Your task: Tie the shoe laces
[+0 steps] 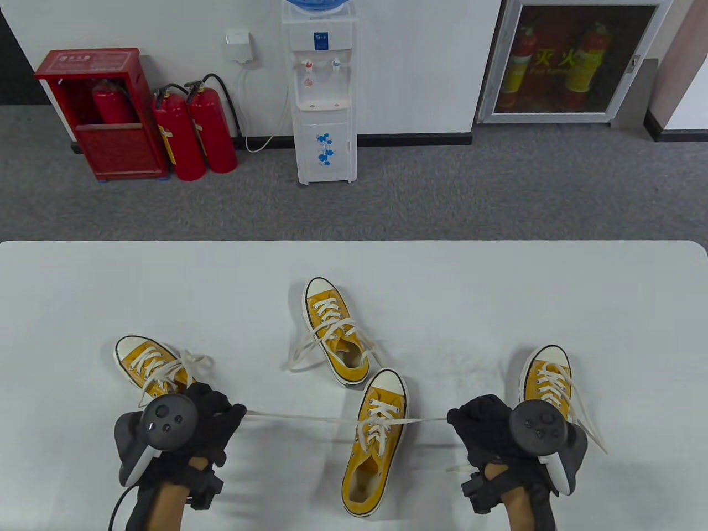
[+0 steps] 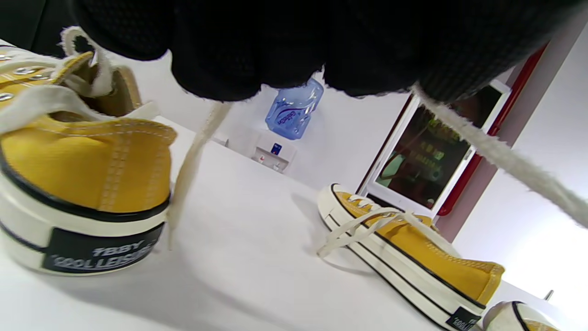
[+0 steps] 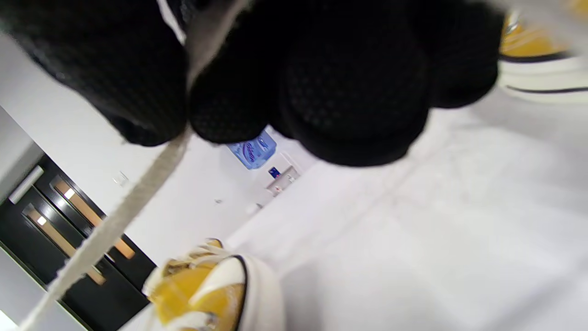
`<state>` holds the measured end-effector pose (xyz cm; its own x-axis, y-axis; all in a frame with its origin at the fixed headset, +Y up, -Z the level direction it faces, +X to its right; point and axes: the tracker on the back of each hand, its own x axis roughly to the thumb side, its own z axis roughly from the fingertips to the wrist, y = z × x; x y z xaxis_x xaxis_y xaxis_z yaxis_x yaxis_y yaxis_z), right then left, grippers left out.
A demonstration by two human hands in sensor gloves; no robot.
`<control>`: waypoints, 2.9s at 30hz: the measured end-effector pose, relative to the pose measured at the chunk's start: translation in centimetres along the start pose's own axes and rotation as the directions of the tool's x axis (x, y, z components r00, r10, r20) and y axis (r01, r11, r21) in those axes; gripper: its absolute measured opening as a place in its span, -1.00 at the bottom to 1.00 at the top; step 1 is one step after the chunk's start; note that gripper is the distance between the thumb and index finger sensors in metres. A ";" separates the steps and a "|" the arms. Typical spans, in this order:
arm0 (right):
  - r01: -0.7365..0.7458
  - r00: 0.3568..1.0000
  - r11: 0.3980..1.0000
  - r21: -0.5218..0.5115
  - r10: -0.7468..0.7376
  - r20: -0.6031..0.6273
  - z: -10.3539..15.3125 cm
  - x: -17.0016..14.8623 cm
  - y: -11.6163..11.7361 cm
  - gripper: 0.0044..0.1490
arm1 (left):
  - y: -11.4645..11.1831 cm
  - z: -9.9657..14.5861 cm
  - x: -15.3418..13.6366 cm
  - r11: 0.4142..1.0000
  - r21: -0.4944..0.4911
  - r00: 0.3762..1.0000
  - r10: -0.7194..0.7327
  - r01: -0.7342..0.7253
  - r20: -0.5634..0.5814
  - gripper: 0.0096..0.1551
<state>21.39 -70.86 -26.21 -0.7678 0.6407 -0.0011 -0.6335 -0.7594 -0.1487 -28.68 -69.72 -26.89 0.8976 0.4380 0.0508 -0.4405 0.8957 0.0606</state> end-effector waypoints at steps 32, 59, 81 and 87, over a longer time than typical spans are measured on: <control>-0.459 0.853 0.869 0.186 0.489 -0.181 -0.5 -0.8 1.2 -0.60 | -0.3 -0.4 -2.8 0.969 -0.192 0.967 -0.186 0.152 -0.172 -0.74; -0.328 0.942 0.935 0.133 0.313 0.119 0.6 2.8 3.4 -0.31 | 0.5 0.2 -1.4 0.993 -0.008 0.985 -0.114 0.114 -0.126 -0.66; -0.235 0.971 0.898 0.371 0.204 0.121 1.0 3.3 8.4 -0.49 | 0.4 0.3 -1.2 0.994 -0.021 0.987 -0.110 0.108 -0.120 -0.66; 0.026 0.996 0.927 0.375 -0.057 0.070 0.6 2.6 6.5 -0.48 | 0.4 0.2 -1.2 0.994 -0.017 0.987 -0.110 0.109 -0.120 -0.66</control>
<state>15.25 -74.22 -26.62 -0.7355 0.6732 0.0764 -0.6434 -0.7293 0.2327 -29.91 -69.89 -26.69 0.9363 0.3429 -0.0760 -0.3400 0.9392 0.0492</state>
